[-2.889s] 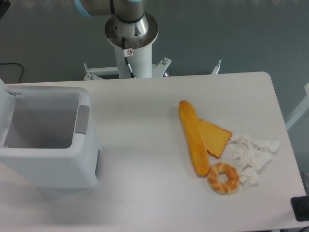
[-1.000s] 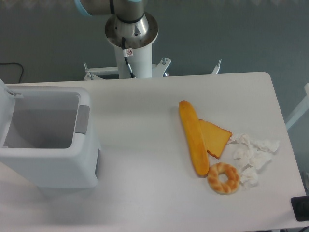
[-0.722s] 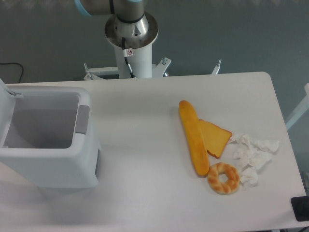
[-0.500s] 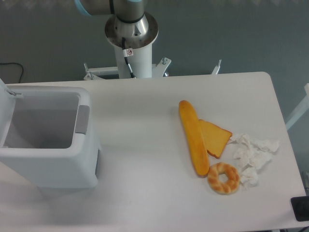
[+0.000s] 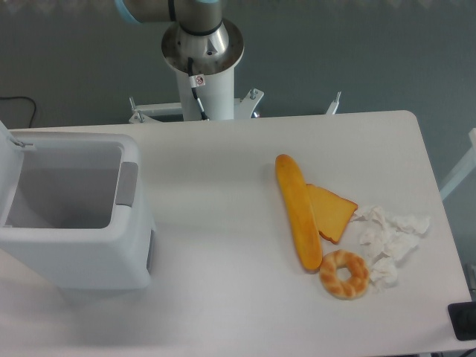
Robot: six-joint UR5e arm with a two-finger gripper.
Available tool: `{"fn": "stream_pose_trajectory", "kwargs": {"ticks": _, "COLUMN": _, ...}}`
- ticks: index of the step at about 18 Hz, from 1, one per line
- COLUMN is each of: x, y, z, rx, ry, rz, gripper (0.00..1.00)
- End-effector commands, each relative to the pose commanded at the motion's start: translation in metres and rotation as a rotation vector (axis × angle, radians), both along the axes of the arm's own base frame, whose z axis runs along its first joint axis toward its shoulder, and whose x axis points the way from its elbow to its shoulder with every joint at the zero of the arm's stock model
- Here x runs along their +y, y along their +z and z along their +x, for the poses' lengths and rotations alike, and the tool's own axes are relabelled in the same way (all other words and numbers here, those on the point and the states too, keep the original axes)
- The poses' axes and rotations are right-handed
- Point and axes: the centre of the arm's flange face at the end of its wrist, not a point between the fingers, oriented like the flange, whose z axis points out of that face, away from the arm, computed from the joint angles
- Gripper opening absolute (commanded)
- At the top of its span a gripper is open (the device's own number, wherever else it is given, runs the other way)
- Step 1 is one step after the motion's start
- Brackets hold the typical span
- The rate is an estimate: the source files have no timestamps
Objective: Close the trash can
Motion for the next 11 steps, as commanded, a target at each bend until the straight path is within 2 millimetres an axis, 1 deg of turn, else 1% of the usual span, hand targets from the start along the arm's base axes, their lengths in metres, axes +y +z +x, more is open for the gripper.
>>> {"fn": "stream_pose_trajectory", "kwargs": {"ticks": 6, "x": 0.005, "y": -0.004, "z": 0.012, "rx": -0.006, "ry": -0.031, "rz": -0.007, "gripper": 1.0}}
{"fn": "stream_pose_trajectory", "kwargs": {"ticks": 11, "x": 0.023, "y": -0.022, "z": 0.02, "rx": -0.023, "ry": -0.063, "rz": -0.04, "gripper": 1.0}}
